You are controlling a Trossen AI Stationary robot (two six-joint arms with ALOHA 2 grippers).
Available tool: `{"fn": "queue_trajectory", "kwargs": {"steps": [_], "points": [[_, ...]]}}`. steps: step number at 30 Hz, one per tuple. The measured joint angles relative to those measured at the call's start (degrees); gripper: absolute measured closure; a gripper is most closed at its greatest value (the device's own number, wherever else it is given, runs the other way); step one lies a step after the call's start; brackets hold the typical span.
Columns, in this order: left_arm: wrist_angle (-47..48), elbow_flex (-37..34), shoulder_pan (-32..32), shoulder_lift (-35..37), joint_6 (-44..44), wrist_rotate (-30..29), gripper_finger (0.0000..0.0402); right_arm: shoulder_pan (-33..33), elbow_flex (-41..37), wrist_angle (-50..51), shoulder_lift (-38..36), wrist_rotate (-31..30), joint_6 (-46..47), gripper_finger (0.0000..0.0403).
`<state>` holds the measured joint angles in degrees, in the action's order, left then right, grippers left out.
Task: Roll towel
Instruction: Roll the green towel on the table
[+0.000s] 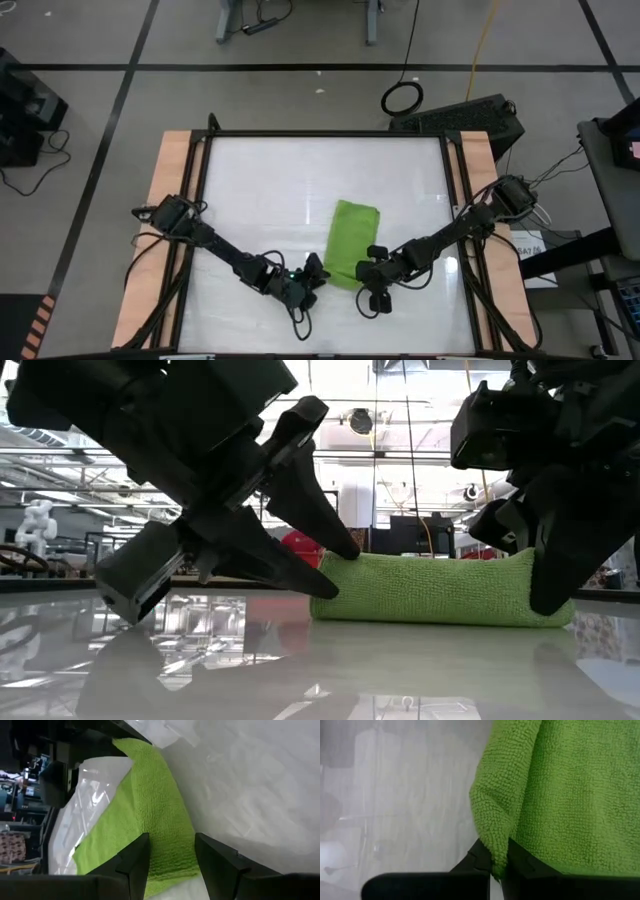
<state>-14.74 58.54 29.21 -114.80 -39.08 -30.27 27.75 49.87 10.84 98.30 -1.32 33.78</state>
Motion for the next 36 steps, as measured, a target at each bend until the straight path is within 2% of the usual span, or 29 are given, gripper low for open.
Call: {"fn": "queue_trajectory", "kwargs": {"steps": [4, 7, 12, 16, 20, 25, 30, 33, 36], "points": [[1.8, 0.0, -1.2, 0.0, 0.7, 4.2, 0.0234, 0.0, 0.0, 0.0, 0.0, 0.0, 0.0, 0.0397], [3.2, 0.0, -2.2, 0.0, 3.9, 7.9, 0.0215, 0.0, 0.0, -0.1, 0.0, 0.0, 0.0, 0.0397], [3.7, -0.1, -3.2, 0.0, 5.8, 8.4, 0.0158, 0.0, 0.0, -0.1, 0.0, 0.0, -0.2, 0.0397], [3.8, -0.1, -3.8, 0.0, 6.3, 8.4, 0.0146, 0.0, 0.0, -0.3, 0.0, 0.0, -0.2, 0.0397], [4.1, -0.1, -4.5, -0.1, 8.1, 9.6, 0.0184, 0.0, 0.0, -0.3, 0.0, 0.0, -0.1, 0.0397], [4.7, -0.1, -4.7, -0.1, 8.6, 12.2, 0.0284, 0.0, 0.0, -0.3, 0.0, 0.0, -0.1, 0.0397], [5.4, -0.1, -5.0, -0.1, 8.9, 12.2, 0.0373, 0.0, 0.1, -0.4, 0.0, 0.0, -0.2, 0.0396], [5.3, -0.2, -5.6, -0.1, 10.0, 13.0, 0.039, 0.0, 0.1, -0.4, 0.0, -0.1, -0.3, 0.0396], [5.2, 0.0, -7.1, -0.2, 14.0, 17.1, 0.0388, 0.0, 0.1, -0.3, 0.0, 0.0, -0.5, 0.039]]}}
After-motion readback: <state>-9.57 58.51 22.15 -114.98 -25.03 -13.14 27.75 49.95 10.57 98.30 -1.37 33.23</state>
